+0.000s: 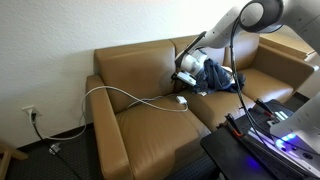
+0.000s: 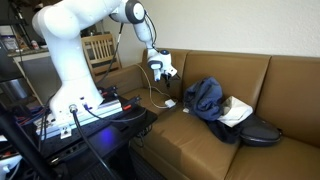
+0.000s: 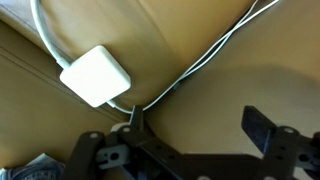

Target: Shift the white cloth on the seat to the right, overlapping it with the black one, and then also incorporate the denim and jacket, overlapping them too

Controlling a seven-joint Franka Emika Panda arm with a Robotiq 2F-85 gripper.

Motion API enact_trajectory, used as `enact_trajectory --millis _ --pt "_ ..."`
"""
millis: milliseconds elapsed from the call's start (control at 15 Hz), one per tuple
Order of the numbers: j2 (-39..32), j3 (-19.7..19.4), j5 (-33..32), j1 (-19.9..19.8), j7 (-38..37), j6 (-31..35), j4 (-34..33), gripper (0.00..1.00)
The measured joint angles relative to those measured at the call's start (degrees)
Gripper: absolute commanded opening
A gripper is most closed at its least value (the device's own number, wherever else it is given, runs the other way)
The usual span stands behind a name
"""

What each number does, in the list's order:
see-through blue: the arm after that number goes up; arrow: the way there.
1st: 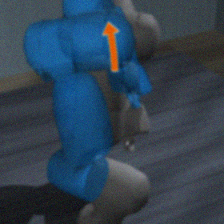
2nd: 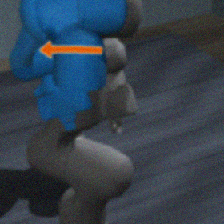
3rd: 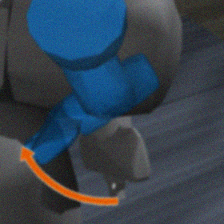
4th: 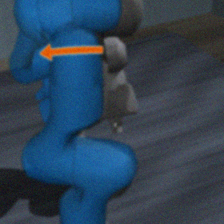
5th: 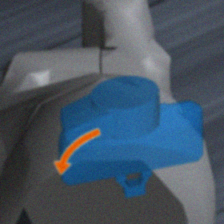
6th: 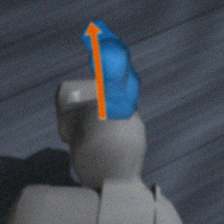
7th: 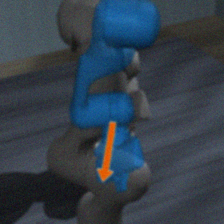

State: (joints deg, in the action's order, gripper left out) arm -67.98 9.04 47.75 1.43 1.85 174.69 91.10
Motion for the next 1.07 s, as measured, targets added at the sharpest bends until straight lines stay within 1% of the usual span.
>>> enact_trajectory --millis 67,200,467,667,867,933,1067 --pt "-0.87 -2.24 -2.34 2.36 -2.72 1.93 -0.66 1.0" --pt "-2.04 -7.94 -7.22 6.39 -8.15 4.18 -1.28 1.0" --pt "-4.64 -20.89 -15.18 12.99 -18.15 5.5 -1.65 1.0" --pt "-9.26 -32.02 -18.35 18.88 -26.83 5.12 -2.16 1.0" --pt "-16.11 -42.26 -18.99 24.56 -35.99 2.04 -2.94 1.0" --pt "-17.75 -44.72 -21.28 25.71 -39.79 1.8 -2.22 1.0" --pt "-18.11 -47.89 -29.55 26.6 -49.07 1.76 1.48 1.0"
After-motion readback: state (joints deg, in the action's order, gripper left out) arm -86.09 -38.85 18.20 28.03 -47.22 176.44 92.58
